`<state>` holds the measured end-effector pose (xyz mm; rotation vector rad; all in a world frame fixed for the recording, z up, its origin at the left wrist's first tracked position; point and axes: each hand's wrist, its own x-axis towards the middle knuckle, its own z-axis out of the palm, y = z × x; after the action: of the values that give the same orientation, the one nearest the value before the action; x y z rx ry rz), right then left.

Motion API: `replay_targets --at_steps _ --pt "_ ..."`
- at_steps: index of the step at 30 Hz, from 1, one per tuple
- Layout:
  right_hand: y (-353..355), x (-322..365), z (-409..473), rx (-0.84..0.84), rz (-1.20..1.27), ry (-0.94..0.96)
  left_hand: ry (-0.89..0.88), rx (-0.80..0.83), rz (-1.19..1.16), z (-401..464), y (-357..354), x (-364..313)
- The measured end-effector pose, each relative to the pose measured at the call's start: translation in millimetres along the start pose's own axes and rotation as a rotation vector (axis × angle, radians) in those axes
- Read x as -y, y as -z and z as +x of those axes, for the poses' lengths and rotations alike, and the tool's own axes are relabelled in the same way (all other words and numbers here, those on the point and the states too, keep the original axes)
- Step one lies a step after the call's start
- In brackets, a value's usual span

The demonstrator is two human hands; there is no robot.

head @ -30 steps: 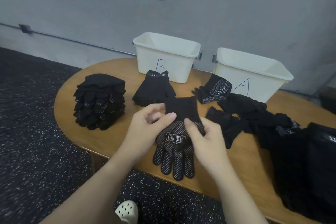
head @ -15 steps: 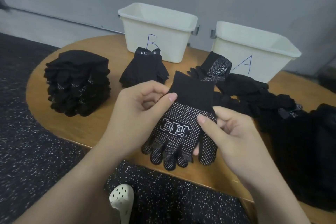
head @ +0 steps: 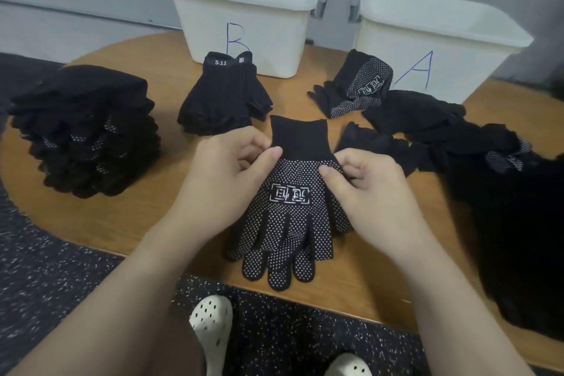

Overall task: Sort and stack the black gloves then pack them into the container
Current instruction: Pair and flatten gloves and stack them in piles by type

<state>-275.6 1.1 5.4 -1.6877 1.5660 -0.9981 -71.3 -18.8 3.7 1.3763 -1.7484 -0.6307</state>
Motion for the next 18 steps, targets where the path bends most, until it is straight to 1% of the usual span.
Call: replay_targets --at_steps 3,8,14,18 --pt "-1 6 -1 0.039 0.033 -0.001 0.002 0.064 -0.099 -1 5 1" --pt "14 31 -20 0.123 0.185 0.034 -0.009 0.195 -0.455 -11 30 -1" --pt "36 54 -61 0.181 0.349 0.067 0.007 0.302 -0.647 -45 53 -19" --pt "34 56 -73 0.235 0.463 0.075 -0.006 0.346 -0.768 -51 58 -21"
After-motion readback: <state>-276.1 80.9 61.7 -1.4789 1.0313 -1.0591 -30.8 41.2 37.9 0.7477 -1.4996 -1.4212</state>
